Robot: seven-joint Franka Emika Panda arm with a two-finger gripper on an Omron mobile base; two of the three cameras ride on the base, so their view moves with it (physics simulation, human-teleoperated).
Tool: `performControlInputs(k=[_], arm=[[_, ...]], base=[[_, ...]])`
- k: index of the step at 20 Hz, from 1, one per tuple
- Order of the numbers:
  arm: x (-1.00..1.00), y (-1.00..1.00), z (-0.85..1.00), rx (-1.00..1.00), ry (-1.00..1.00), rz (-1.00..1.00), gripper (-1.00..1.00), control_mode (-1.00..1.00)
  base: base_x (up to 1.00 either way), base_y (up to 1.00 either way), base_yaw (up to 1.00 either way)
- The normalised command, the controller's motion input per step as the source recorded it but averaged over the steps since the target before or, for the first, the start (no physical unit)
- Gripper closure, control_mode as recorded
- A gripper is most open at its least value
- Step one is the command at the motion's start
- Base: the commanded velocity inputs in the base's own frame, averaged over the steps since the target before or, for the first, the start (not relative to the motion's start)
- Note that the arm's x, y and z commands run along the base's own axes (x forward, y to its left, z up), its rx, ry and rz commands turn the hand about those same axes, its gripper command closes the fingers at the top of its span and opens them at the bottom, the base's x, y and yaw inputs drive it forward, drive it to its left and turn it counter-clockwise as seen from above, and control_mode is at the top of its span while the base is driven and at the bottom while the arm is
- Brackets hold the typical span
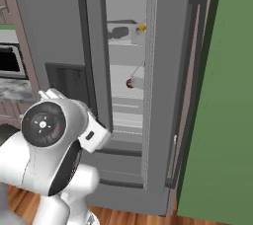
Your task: Place the tupperware on the top shelf of the fridge. Make space for the tupperware among the existing items by rearranging them on the shelves if needed. Close the fridge door when finished.
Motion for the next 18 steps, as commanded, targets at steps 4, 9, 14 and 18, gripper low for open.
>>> performControlInputs(k=[4,9,14,18], arm=[[0.02,-1.00,-0.04,0.42,-0.14,0.00,-1.00,-1.00],[0.05,-1.00,-0.15,0.34,-0.05,0.00,-1.00,-1.00],[0.20,-1.00,-0.44,0.24,0.00,-0.09,-1.00,-1.00],[0.48,-0.96,-0.35,0.27,0.00,-0.12,-1.00,-1.00]], base=[[0.00,0.00,0.00],[0.00,0.00,0.00],[0.00,0.00,0.00],[0.00,0.00,0.00]])
